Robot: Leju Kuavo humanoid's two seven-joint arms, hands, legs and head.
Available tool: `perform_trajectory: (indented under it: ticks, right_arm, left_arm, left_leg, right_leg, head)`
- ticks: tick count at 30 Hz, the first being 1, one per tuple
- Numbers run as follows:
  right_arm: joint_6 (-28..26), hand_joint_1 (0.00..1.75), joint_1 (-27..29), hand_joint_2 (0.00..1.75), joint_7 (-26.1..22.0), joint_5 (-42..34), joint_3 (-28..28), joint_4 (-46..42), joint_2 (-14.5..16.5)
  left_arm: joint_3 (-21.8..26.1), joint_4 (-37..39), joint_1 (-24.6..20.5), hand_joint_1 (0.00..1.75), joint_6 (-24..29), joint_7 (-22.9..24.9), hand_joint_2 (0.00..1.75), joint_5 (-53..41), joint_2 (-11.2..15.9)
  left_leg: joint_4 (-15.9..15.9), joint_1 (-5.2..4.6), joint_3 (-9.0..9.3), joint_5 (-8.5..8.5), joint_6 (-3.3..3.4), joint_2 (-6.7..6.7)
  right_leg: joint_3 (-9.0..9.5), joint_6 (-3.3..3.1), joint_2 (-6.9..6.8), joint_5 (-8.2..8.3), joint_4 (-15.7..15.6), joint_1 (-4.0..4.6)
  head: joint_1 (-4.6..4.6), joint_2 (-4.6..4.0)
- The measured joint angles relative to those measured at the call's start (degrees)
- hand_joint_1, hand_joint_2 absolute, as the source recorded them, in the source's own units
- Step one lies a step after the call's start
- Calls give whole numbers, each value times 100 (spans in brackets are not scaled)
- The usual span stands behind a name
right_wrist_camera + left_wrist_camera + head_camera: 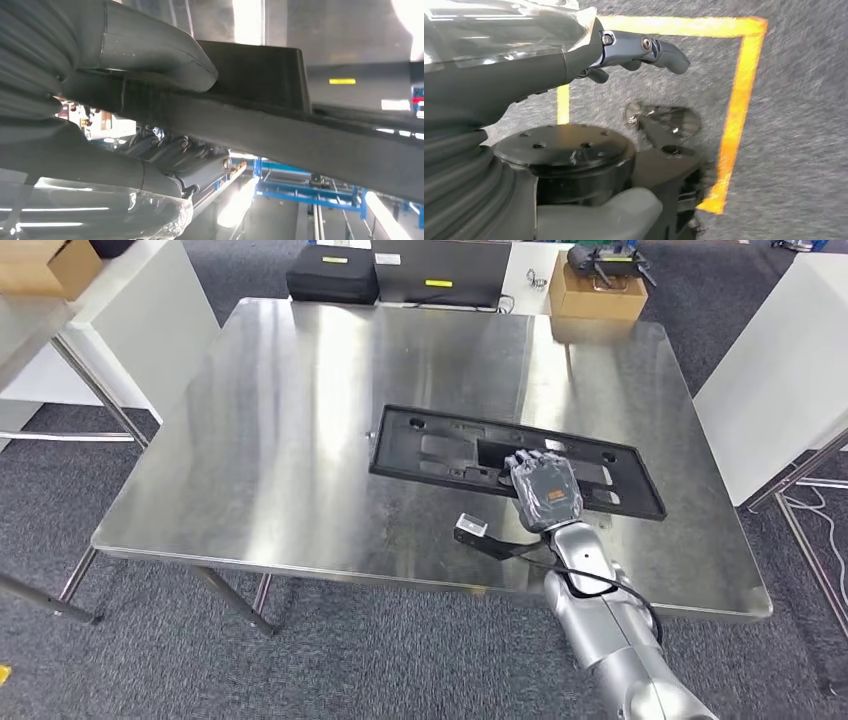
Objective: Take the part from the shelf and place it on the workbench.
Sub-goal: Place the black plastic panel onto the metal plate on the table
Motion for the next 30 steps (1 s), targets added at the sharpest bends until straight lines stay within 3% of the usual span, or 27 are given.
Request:
perform_trajectory:
  ticks: [2,5,7,8,9,11,12,13,15,17,19,21,22,23,24,26,28,29,30]
  right_arm:
    - [-3,175,-8,175,2,-2,-2,2,-1]
    - [-5,175,-37,175,5,-3,-4,4,15]
    - [-5,175,-27,175,4,-2,-3,11,25]
    - [-5,175,-21,175,3,-1,-3,17,26]
    - [-5,175,-18,175,3,-1,-2,22,27]
    - [-5,175,-25,175,3,-2,-2,27,30]
    - [-5,175,-35,175,3,-2,-2,27,32]
    - [-5,175,-46,175,3,-2,-3,28,35]
    - [-5,175,-61,175,2,-1,-2,29,43]
    - [-5,175,-62,175,-1,-2,-1,29,44]
    - [-6,175,-73,175,-1,-3,-1,31,43]
    - [-6,175,-69,175,-1,-3,0,39,45]
    - [-7,175,-56,175,-1,-3,1,44,44]
    - [-7,175,-43,175,-1,-2,0,49,42]
    - [2,175,-36,175,13,-5,-1,52,37]
    - [186,87,-109,87,274,-97,-53,135,3]
    - [378,0,-399,0,633,-322,-254,533,-95]
    - [389,0,-602,0,702,-428,-407,826,-168]
    - [342,0,-804,0,688,-503,-557,1114,-263]
  left_arm:
    - [0,-1,2,0,0,1,175,0,0]
    - [1,-2,-1,0,1,1,175,0,1]
    - [2,-2,5,0,2,1,175,0,3]
    - [3,-2,7,0,1,1,175,0,3]
    - [3,-2,8,0,2,1,175,0,4]
    - [4,-1,9,0,1,1,175,0,6]
    - [4,1,8,0,1,1,175,0,6]
    - [4,1,3,0,1,1,175,0,5]
    - [5,2,6,0,1,2,175,0,3]
    - [8,3,14,0,2,2,175,1,0]
    - [11,2,2,0,2,1,175,2,-2]
    - [13,1,-4,0,2,1,175,2,-1]
    - [15,2,0,0,2,1,175,2,-1]
    - [16,2,4,0,2,1,175,2,-2]
    - [19,2,8,0,5,3,175,2,-2]
    - [21,4,6,0,76,88,175,-45,-8]
    - [20,7,-10,0,174,214,175,-120,-19]
    - [17,9,-18,0,202,257,175,-150,-28]
    - [14,9,-15,0,215,280,175,-167,-32]
  left_leg:
    - [268,15,-135,-5,-46,7]
    - [1282,82,-811,-231,-165,14]
    - [1719,137,-1229,-440,-236,18]
    - [1665,162,-1307,-391,-260,20]
    - [1426,187,-1288,-212,-278,23]
    - [673,217,-1063,324,-298,38]
    - [395,215,-962,441,-281,47]
    - [240,200,-889,491,-245,51]
    - [192,164,-820,444,-119,39]
    - [152,149,-708,507,-9,26]
    - [132,135,-620,484,67,20]
    - [134,107,-580,426,125,7]
    - [134,86,-552,393,144,-7]
    - [135,59,-513,358,158,-25]
    - [135,29,-463,323,168,-41]
    - [136,-26,-347,247,180,-58]
    - [141,-64,-290,185,169,-80]
    - [158,-75,-294,180,159,-96]
    - [163,-87,-303,180,158,-105]
  right_leg:
    - [66,-73,6,-6,-17,-45]
    - [200,-170,10,-104,-34,-72]
    - [302,-174,17,-194,-34,-80]
    - [365,-157,22,-243,-34,-90]
    - [435,-135,27,-294,-34,-105]
    - [581,-69,33,-397,-32,-127]
    - [627,-30,38,-441,-36,-124]
    - [650,19,41,-482,-53,-109]
    - [688,122,49,-498,-27,-74]
    - [686,191,42,-526,113,-73]
    - [407,175,30,-679,615,-84]
    - [-89,118,26,-926,1374,-68]
    - [-296,101,26,-1009,1609,-50]
    - [-408,99,26,-1001,1644,-24]
    - [-420,106,26,-883,1472,6]
    - [-239,88,25,-396,708,87]
    - [-97,-18,13,-89,156,155]
    - [-68,-84,9,-24,51,166]
    - [-40,-97,7,-13,23,154]
  head:
    - [-8,-1]
    - [-23,0]
    - [-23,0]
    - [-25,0]
    - [-23,-1]
    - [-26,-1]
    - [-29,-1]
    - [-32,0]
    - [-40,0]
    - [-35,0]
    - [-17,0]
    - [-4,-1]
    - [0,-1]
    - [4,-1]
    - [7,-1]
    - [7,-1]
    - [-21,0]
    - [-34,0]
    - [-36,0]
